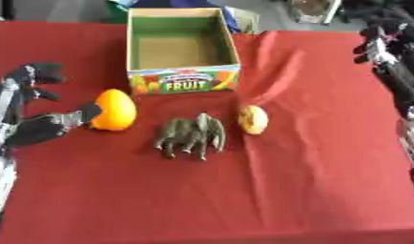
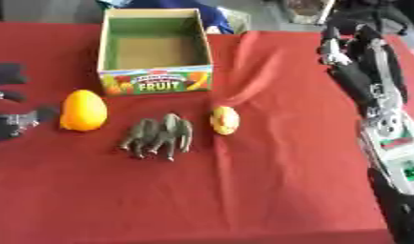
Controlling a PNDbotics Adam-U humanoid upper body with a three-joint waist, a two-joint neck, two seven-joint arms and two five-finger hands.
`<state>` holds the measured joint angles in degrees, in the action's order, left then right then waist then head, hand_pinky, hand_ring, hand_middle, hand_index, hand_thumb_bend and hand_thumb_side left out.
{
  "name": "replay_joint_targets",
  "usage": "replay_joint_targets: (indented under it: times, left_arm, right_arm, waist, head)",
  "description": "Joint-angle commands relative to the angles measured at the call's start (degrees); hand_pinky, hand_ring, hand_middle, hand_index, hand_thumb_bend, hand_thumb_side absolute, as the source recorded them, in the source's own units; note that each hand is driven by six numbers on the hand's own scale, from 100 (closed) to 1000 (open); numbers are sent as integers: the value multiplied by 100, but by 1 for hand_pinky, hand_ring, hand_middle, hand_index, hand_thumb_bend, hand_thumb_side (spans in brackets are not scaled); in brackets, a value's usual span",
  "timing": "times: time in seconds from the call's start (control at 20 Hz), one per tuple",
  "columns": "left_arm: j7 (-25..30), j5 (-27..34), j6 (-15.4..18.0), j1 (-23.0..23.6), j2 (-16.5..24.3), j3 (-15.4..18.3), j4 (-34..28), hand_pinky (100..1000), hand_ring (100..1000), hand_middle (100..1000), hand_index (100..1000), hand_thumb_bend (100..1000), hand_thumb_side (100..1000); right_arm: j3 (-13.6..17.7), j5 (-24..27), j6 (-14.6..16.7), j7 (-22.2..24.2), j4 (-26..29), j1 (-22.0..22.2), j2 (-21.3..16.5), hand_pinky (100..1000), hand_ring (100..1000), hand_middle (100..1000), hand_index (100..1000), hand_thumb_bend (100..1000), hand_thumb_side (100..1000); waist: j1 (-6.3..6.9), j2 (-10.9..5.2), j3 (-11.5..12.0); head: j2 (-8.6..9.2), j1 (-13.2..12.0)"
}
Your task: Pick up objects on the table and place them in the box.
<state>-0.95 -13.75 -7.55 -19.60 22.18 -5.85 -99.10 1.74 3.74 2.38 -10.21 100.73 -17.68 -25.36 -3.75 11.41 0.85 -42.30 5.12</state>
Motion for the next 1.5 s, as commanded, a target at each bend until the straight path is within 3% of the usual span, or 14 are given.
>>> replay_joint_targets:
  times: [0.05,0.55,1.0,1.5]
  left_arm:
    - [133,-426,-148,-88,200,-17,0,630,757,611,771,897,337]
    - [175,-1028,-594,-249,335,-379,413,610,730,592,760,862,268]
    - [-175,-1149,-457,-565,79,-772,950,582,694,555,730,799,233]
    - [-872,-1713,-450,-851,-271,-929,1610,549,652,520,698,672,150]
  right_arm:
    - [28,32,-6,-2,95,-57,-110,540,584,640,751,100,466]
    - [4,31,-9,19,91,-63,-104,540,584,640,751,100,468]
    - [-16,35,-11,40,88,-68,-83,541,584,641,751,100,470]
    - [-25,37,-13,48,85,-59,-66,540,584,640,751,100,471]
  waist:
    - [23,-85,-8]
    - [43,-100,-34]
    - [27,-113,-78]
    - [28,-126,-118]
  head:
    - [-2,-13]
    - [-13,-33]
    - [-13,-59]
    - [-22,-80]
